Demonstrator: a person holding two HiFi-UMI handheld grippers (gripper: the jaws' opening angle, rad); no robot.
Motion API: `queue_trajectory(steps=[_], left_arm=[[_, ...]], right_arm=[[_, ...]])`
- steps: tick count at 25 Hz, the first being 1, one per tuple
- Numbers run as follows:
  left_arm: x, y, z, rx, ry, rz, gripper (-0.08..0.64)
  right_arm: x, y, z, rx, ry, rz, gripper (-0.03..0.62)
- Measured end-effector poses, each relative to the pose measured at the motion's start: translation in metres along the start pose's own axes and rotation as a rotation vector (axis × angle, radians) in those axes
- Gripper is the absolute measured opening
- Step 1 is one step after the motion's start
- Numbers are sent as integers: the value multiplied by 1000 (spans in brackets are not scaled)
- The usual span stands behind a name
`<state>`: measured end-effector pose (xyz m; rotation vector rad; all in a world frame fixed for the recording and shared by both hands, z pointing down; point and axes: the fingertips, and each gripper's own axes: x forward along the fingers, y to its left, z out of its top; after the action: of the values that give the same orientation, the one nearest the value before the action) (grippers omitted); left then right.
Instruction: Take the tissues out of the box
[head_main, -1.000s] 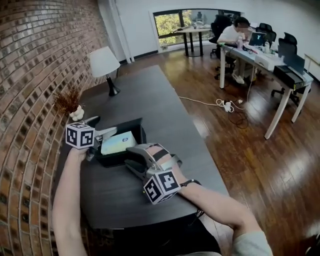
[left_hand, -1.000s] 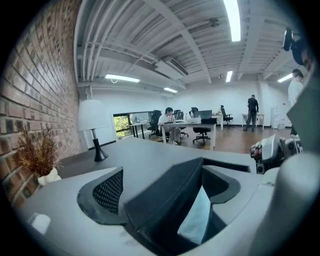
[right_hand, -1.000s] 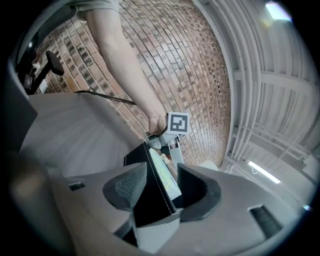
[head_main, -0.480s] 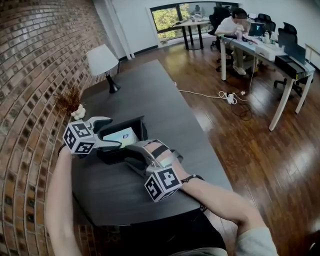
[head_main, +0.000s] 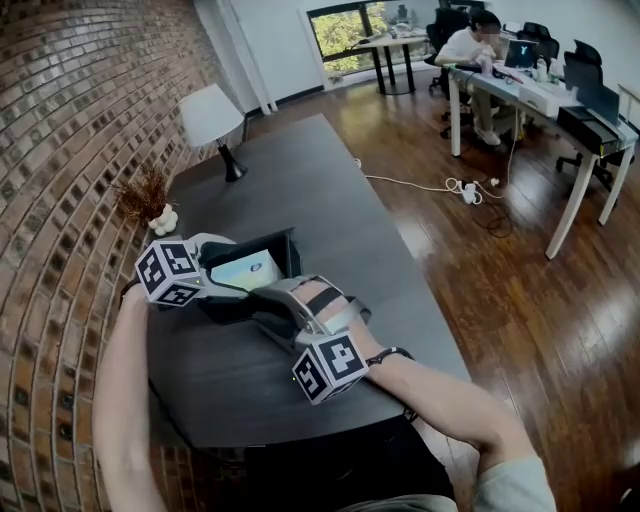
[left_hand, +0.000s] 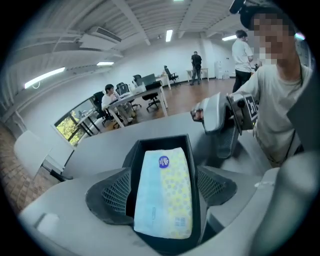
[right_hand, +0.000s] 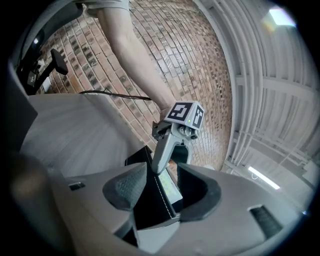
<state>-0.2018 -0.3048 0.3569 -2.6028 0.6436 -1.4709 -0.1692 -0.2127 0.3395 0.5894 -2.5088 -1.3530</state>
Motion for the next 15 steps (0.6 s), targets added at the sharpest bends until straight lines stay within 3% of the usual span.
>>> queue_trajectory(steps=[11, 15], left_arm=[[-4, 5, 5, -49, -85, -3, 430], [-8, 7, 4, -82, -124, 5, 402]], right_arm=[[0, 3, 2, -2, -5, 4, 199], [0, 3, 2, -2, -7, 6, 201]])
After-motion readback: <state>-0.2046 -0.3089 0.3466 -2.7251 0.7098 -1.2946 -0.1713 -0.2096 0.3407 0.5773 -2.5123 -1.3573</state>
